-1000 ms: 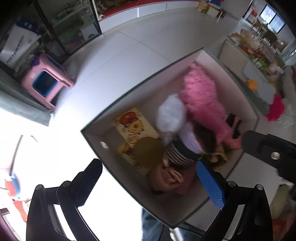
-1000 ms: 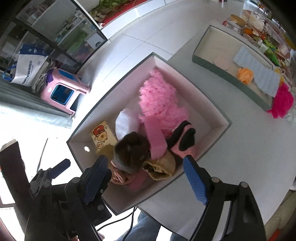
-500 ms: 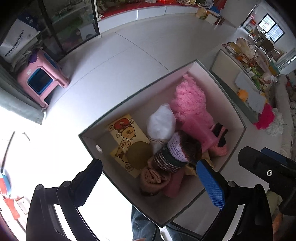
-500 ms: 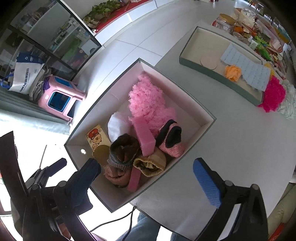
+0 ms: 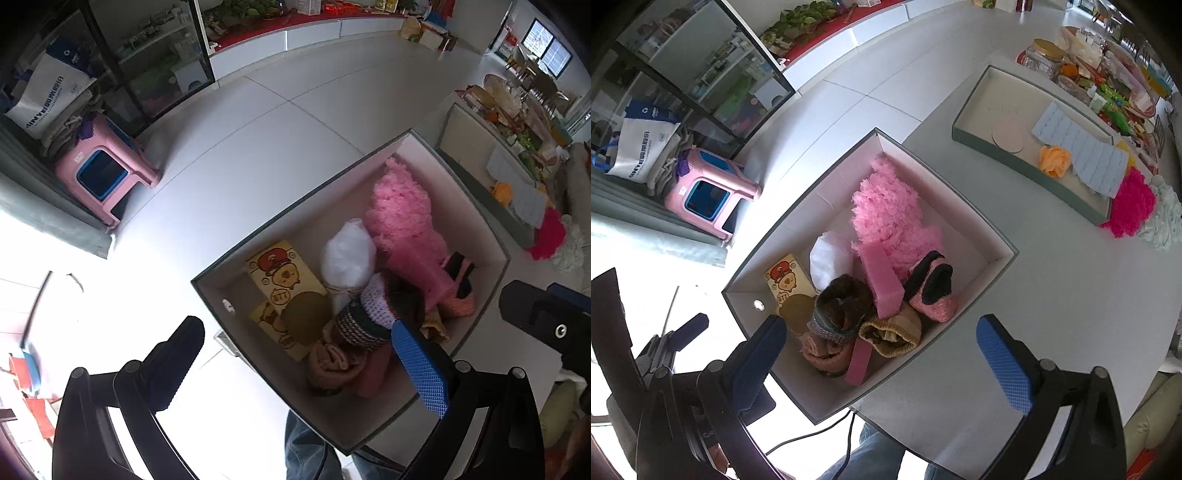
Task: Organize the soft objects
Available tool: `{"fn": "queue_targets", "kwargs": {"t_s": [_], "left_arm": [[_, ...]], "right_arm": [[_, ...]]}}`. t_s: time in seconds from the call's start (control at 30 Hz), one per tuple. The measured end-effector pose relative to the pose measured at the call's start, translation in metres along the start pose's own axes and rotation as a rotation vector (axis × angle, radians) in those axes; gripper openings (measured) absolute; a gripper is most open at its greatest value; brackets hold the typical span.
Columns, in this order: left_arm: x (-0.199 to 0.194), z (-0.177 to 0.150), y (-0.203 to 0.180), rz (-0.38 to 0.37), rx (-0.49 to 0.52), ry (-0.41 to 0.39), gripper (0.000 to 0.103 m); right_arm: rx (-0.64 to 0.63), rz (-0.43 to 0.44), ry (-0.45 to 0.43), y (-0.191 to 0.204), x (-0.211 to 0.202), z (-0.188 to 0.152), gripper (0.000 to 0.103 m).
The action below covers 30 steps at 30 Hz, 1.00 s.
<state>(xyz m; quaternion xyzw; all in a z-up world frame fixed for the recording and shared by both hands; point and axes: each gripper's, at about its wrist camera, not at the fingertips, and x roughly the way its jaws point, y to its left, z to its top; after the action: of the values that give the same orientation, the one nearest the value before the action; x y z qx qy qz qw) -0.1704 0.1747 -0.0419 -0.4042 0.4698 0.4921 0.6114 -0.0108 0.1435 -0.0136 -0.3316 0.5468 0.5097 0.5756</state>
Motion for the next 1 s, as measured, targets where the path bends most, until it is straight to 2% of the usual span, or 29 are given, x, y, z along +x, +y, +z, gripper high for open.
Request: {"fn": "queue_targets", "kwargs": {"t_s": [1.0], "left_arm": [[0.0022, -0.0035, 0.0025, 0.047, 0.017, 0.009, 0.102]], "right_arm": [[-0.024, -0.027, -0.014, 0.0094, -0.0011, 0.0010, 0.103]]}}
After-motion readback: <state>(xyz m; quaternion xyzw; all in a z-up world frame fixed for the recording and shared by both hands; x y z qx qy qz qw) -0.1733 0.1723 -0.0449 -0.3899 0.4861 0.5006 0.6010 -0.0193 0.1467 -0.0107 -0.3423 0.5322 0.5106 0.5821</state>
